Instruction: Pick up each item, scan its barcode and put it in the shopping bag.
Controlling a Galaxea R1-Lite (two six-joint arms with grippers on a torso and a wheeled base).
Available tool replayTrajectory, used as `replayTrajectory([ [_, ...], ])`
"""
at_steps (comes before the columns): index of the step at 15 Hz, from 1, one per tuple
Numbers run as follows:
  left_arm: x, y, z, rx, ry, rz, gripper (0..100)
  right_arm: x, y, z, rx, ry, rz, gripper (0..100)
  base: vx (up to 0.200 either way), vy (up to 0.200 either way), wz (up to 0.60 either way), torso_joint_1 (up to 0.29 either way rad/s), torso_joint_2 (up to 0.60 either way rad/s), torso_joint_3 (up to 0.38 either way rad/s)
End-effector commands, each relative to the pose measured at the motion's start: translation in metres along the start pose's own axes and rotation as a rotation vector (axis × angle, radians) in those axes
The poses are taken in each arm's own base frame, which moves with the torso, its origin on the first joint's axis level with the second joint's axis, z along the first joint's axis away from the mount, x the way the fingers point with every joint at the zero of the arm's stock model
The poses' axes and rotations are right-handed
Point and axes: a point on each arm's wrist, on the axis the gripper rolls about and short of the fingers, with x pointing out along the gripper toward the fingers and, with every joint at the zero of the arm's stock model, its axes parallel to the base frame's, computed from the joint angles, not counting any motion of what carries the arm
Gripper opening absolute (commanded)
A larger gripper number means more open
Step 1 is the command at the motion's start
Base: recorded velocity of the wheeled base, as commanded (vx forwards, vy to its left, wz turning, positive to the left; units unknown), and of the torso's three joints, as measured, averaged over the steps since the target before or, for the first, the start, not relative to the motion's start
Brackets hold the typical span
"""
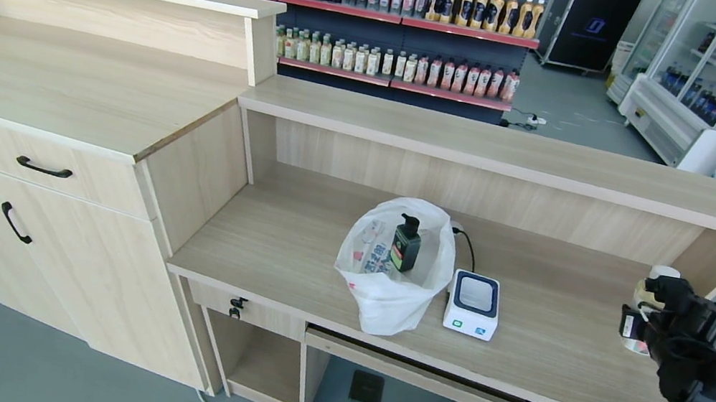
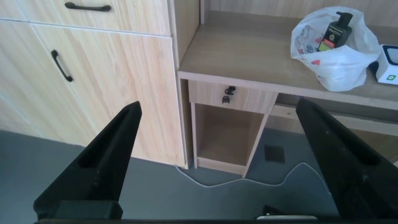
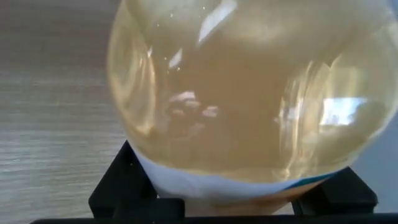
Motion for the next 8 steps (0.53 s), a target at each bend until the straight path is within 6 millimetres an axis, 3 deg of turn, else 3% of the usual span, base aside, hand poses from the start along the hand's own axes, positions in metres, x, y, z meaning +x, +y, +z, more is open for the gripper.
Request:
replayTrajectory([
  [1,0.0,0.0,0.0,0.0,0.0,0.0,100,-0.087,-0.018,0.154,0.242,0.002,0.255,0,0.0,0.0,0.0,0.0,0.0,0.0],
  [2,0.0,0.0,0.0,0.0,0.0,0.0,100,-0.139,-0.028,0.196,0.335,0.082,0.488,0,0.0,0.0,0.0,0.0,0.0,0.0],
  [4,0.0,0.0,0.0,-0.001,0.0,0.0,100,-0.204,-0.045,0.232,0.378,0.133,0.846,0,0.0,0.0,0.0,0.0,0.0,0.0],
  [5,0.0,0.0,0.0,0.0,0.0,0.0,100,-0.226,-0.047,0.24,0.375,0.106,0.983,0,0.0,0.0,0.0,0.0,0.0,0.0],
  [8,0.0,0.0,0.0,0.0,0.0,0.0,100,-0.262,-0.035,0.244,0.352,0.063,1.29,0,0.0,0.0,0.0,0.0,0.0,0.0],
])
